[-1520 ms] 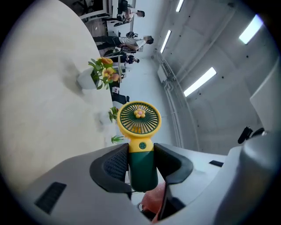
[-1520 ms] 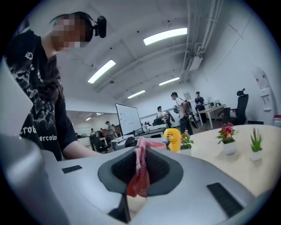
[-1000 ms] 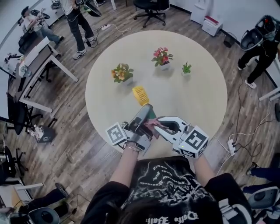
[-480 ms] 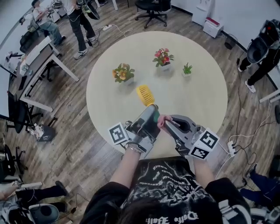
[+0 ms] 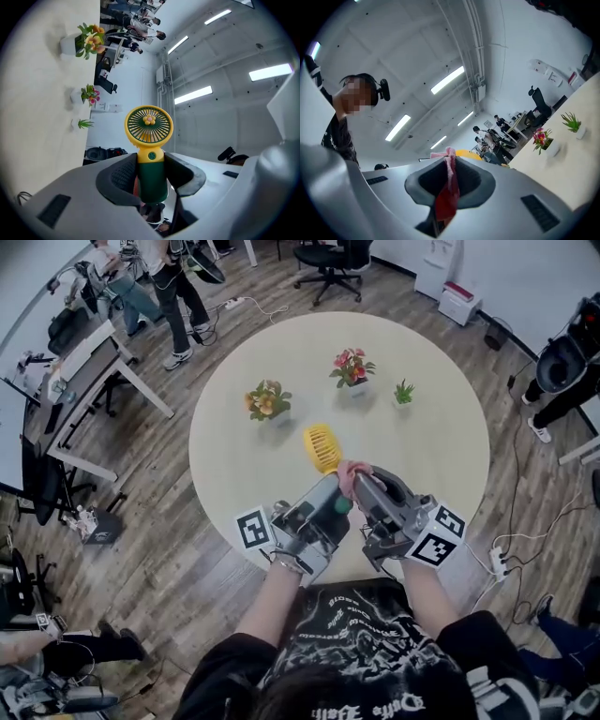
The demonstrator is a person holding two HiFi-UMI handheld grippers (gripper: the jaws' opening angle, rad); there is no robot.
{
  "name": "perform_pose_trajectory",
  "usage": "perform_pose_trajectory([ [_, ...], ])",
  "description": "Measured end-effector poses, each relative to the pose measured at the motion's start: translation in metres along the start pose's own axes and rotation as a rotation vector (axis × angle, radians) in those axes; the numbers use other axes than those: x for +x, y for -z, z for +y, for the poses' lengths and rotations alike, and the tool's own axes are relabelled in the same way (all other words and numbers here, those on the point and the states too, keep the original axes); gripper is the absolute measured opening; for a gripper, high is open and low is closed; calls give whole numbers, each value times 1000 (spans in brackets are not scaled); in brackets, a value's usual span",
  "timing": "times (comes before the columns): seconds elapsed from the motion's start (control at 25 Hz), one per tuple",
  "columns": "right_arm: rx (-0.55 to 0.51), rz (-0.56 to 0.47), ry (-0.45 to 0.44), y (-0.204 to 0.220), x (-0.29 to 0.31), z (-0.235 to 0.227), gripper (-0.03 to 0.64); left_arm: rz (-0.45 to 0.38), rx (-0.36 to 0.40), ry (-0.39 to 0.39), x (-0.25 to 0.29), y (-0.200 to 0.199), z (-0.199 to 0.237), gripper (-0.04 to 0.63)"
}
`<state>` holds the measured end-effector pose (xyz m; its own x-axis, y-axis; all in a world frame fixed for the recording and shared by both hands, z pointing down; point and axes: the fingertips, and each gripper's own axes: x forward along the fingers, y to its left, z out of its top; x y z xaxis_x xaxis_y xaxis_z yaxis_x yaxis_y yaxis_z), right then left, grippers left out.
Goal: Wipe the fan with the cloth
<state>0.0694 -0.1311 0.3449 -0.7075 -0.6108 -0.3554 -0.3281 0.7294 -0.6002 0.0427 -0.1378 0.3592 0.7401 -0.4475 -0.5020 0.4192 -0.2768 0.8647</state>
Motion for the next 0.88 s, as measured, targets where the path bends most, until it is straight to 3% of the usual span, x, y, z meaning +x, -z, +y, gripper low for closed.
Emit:
perform_pose_trajectory([
  [0.16,49,-52,-21,-10,8,1,49,19,-35,63,4,0,-11,198],
  [0.28,112,-137,-19,-28,12,-4,48,85,-22,84,10,14,-19,198],
  [0.48,-123,-58,-36,-44,26,10,48,170,24,-18,17,28,-9,198],
  [0.6,-239,10,-52,-45,37,16,48,189,46,-36,16,27,-9,198],
  [0.88,-179,54,-77,-53,47,4,49,292,144,-78,8,33,-10,198],
])
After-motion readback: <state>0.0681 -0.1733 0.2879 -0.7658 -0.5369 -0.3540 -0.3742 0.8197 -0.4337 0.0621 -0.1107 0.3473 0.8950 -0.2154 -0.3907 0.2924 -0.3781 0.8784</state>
